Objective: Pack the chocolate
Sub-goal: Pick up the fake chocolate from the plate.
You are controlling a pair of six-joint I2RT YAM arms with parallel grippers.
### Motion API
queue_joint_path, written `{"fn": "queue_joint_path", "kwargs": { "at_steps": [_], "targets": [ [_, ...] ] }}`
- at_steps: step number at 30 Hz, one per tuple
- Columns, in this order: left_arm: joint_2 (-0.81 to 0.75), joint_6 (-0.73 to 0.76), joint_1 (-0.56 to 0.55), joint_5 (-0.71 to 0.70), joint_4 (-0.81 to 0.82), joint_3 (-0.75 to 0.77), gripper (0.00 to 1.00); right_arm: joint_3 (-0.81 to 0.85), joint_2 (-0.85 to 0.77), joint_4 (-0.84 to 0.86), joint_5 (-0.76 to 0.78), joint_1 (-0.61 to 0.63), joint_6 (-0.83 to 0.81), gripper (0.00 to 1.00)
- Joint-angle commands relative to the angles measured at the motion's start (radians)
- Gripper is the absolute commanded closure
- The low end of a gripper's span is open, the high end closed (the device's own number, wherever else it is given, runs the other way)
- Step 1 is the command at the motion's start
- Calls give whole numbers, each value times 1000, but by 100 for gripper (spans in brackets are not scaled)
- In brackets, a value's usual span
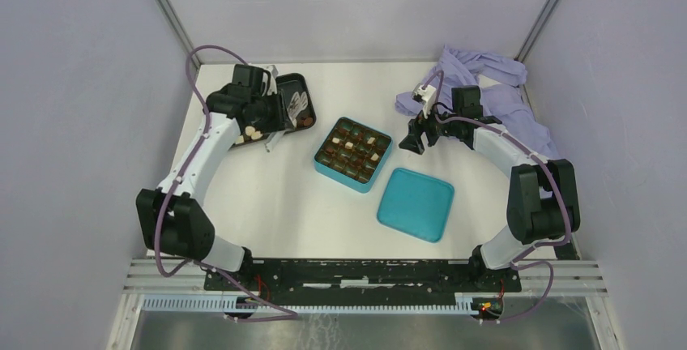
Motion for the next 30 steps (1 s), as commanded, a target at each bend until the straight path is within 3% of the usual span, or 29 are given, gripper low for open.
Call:
{"fn": "queue_joint_path", "kwargs": {
  "at_steps": [1, 30],
  "targets": [
    [41, 49, 64, -24, -78, 70, 60, -5, -17, 31, -29, -7, 3, 18],
    [286, 59, 122, 11, -92, 179, 57, -5, -5, 34, -40, -8, 7, 18]
  ]
}}
